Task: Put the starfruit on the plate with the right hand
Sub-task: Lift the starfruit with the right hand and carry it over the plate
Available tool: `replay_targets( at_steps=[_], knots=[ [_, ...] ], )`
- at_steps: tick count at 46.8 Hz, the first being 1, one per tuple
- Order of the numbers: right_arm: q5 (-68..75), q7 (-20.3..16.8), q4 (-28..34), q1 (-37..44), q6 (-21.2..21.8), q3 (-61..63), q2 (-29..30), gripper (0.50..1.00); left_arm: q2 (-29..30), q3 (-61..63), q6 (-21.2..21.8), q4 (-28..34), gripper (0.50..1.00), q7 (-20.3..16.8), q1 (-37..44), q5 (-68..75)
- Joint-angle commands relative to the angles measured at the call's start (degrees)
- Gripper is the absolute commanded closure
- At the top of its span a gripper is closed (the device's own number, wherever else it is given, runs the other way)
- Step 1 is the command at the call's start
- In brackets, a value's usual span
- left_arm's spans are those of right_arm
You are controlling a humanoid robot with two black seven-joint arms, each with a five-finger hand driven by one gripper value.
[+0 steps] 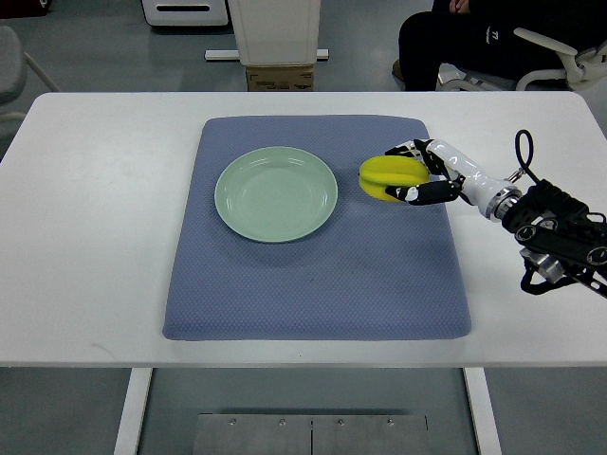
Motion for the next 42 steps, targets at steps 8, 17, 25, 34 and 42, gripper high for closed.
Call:
replay_targets(
  at_steps=[8,17,25,34,42],
  knots=[
    [0.2,0.0,-2.1,4.1,3.9,0.2,-0.3,1.000,0.0,0.0,0.0,0.0,0.500,0.0,0.0,0.0],
    [0.2,-0.1,-2.4,6.3,6.3,0.2,-0.5,1.000,0.0,0.0,0.0,0.0,0.500,0.0,0.0,0.0],
    [0.3,-0.4,-2.4,6.2,6.4,0.2,0.5,1.000,0.0,0.0,0.0,0.0,0.500,0.0,0.0,0.0],
    [0.4,-0.6,-3.9,6.3,6.3,0.5,6.5,1.000,0.0,0.0,0.0,0.0,0.500,0.0,0.0,0.0],
    [1.2,-1.8,-10.4,6.5,6.6,0.3,14.0,1.000,0.0,0.0,0.0,0.0,0.500,0.0,0.0,0.0]
  ],
)
